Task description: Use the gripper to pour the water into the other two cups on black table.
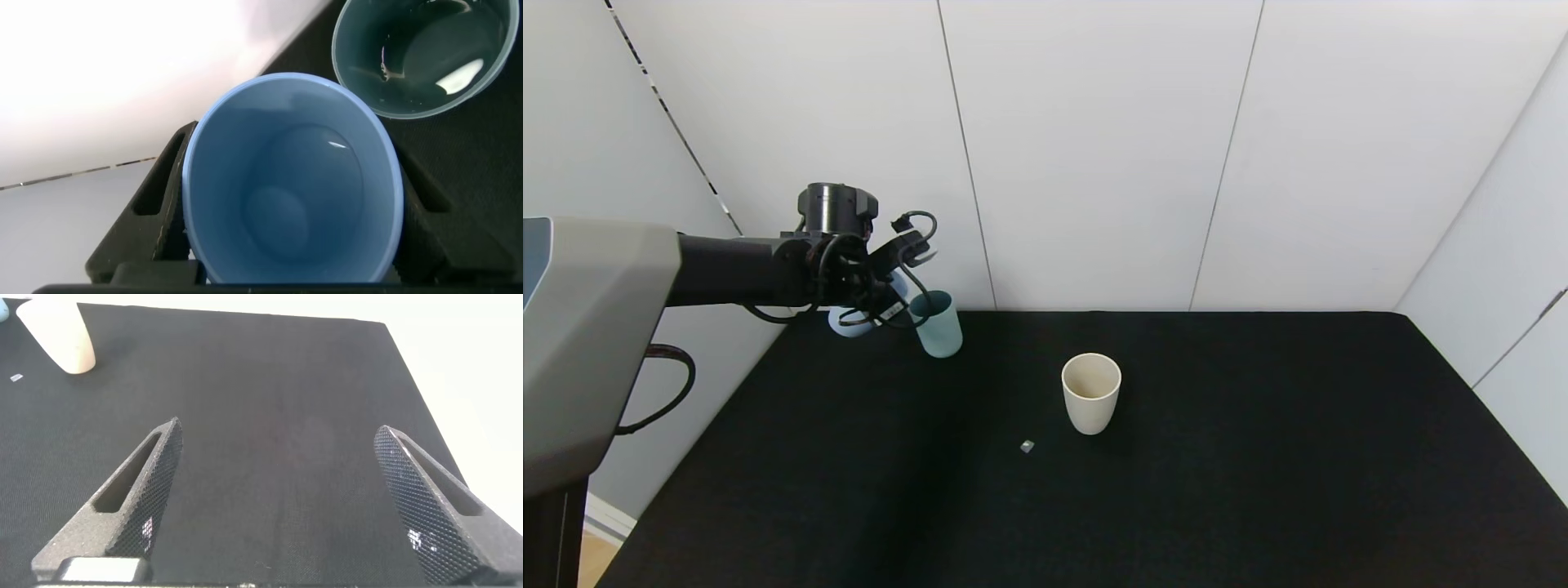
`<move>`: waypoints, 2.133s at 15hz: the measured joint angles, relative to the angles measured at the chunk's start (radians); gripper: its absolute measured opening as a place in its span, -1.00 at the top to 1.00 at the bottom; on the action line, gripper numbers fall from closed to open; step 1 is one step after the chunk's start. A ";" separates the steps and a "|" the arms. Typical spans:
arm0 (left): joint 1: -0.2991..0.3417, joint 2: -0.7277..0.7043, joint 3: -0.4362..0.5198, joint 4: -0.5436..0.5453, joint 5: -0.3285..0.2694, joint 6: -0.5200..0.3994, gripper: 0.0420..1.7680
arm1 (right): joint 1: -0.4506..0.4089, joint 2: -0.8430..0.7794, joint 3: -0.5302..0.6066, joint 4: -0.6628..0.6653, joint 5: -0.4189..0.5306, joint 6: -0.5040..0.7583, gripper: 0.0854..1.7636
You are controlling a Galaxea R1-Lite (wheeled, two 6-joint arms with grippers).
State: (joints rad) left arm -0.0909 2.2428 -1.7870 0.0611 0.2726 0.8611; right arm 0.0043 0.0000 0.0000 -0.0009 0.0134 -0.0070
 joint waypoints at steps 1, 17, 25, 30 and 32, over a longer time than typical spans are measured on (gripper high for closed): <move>0.000 0.000 0.000 0.000 0.009 0.006 -0.45 | 0.000 0.000 0.000 0.000 0.000 0.000 -0.94; -0.034 0.013 -0.043 -0.001 0.129 0.133 -0.45 | 0.000 0.000 0.000 0.000 0.000 0.000 -0.94; -0.053 0.024 -0.050 -0.007 0.178 0.185 -0.45 | 0.000 0.000 0.000 0.000 0.000 0.000 -0.94; -0.064 0.024 -0.052 -0.011 0.207 0.216 -0.45 | 0.000 0.000 0.000 0.000 0.000 0.000 -0.94; -0.067 0.024 -0.052 -0.012 0.214 0.228 -0.45 | 0.000 0.000 0.000 0.000 0.000 0.000 -0.94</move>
State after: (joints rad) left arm -0.1583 2.2668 -1.8391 0.0494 0.4864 1.0887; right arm 0.0043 0.0000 0.0000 -0.0009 0.0130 -0.0072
